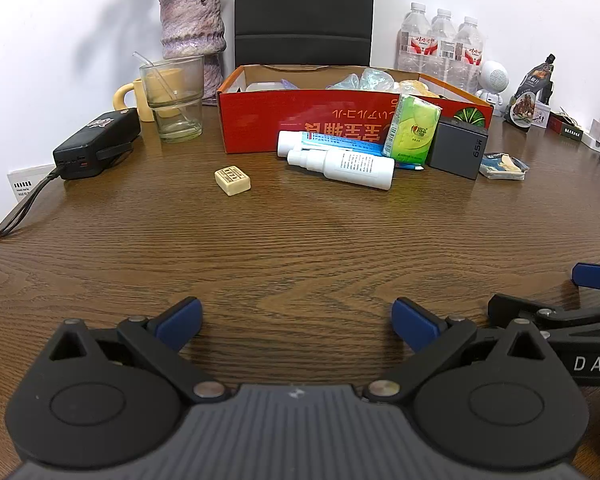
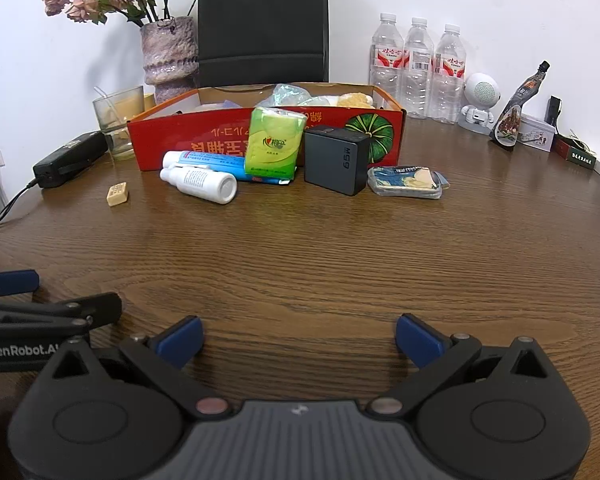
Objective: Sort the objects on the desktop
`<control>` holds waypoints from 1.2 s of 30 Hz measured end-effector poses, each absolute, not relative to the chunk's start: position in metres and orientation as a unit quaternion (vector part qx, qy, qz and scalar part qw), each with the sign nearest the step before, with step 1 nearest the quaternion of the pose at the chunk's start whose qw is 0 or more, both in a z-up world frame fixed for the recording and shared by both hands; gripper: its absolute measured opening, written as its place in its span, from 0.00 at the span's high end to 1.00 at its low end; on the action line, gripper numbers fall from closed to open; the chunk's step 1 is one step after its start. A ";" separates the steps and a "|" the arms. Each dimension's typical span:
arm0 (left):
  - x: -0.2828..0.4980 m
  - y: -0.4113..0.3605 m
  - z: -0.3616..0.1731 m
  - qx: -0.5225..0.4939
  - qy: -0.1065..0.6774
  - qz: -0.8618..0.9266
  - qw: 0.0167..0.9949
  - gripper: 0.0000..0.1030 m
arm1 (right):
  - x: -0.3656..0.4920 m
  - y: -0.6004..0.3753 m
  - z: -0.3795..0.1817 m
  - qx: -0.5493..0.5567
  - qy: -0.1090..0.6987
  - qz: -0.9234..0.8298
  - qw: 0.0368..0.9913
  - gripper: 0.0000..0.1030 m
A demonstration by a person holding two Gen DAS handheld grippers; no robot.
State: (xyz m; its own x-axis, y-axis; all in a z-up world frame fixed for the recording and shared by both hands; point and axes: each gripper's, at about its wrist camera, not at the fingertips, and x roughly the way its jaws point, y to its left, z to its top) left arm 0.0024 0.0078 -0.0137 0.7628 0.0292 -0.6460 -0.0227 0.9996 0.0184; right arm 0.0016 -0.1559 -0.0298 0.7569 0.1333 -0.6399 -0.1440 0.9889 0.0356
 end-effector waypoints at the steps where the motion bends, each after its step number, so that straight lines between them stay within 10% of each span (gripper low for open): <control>1: 0.002 0.008 -0.014 0.005 0.344 0.014 0.939 0.00 | 0.002 -0.156 -0.030 -0.008 0.341 0.074 0.937 0.00; 28: 0.010 0.018 -0.008 -0.009 0.333 -0.003 0.943 0.00 | 0.005 -0.155 -0.028 -0.020 0.347 0.085 0.934 0.00; 36: 0.098 0.061 0.004 -0.025 0.325 0.045 0.944 0.05 | 0.064 -0.183 0.008 -0.016 0.291 0.103 0.951 0.16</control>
